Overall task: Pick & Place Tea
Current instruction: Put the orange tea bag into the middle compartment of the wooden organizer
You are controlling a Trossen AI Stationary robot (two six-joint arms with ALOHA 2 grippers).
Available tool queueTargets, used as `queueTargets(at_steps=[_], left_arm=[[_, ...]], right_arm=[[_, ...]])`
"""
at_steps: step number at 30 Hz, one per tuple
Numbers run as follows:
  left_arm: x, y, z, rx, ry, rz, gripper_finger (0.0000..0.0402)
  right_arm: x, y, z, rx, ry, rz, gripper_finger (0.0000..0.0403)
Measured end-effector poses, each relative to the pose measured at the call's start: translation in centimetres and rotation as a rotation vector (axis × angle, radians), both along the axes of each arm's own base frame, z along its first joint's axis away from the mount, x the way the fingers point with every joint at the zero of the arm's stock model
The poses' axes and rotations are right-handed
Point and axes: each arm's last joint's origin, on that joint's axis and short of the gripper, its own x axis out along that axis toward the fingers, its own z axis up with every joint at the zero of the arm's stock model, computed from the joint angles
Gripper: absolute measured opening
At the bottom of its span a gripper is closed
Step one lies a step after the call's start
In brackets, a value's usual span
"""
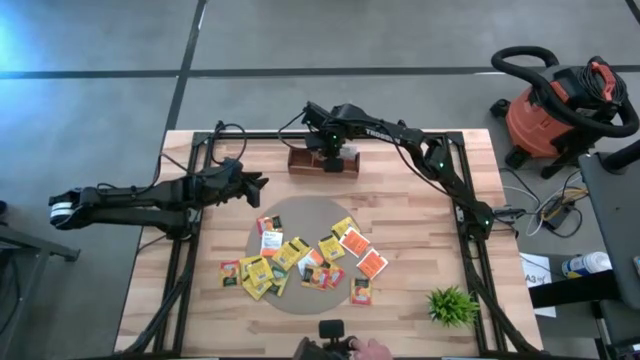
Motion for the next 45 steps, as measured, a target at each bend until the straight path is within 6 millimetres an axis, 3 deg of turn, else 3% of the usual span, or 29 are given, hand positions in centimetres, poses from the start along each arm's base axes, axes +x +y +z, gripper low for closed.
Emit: queueTargets(at_steps=[7, 15, 20, 26, 30, 34, 41, 45], left_arm=[[0.0, 0.0, 0.0, 0.002, 0.002, -0.001, 0.0163], [0.0, 0.0, -0.1, 0.001, 0.009, -0.001, 0.0163], [-0.2, -0.1, -0.4, -0.01, 0.047, -0.005, 0.0163], [-0.7, -0.4, -1.6, -0.081, 0.173, -0.081, 0.0163], [-0.9, -0.7, -2.5, -0.142, 0.27, -0.162, 0.0163], [-0.6, -1.0, -3.7, -0.216, 0.322, -0.26, 0.0163], [-0.6, -1.4, -6.5, -0.34, 0.425, -0.359, 0.0163], [-0.5, -1.6, -7.3, -0.389, 0.452, -0.402, 0.0162]], right_arm=[[0.4, -0.3, 0.2, -0.072, -0.031, -0.021, 0.0107], [0.5, -0.5, 1.0, -0.099, -0.067, -0.102, 0.0132], [0.4, -0.4, 3.0, -0.068, -0.154, -0.219, 0.0142], [-0.3, 0.7, 6.3, 0.092, -0.297, -0.288, 0.0146], [-0.2, 2.1, 7.7, 0.321, -0.388, -0.315, 0.014], [0.7, 4.3, 7.9, 0.507, -0.406, -0.368, 0.0132], [2.9, 9.5, 6.4, 0.633, -0.371, -0.501, 0.0121], [4.1, 12.0, 4.4, 0.691, -0.361, -0.559, 0.0121]])
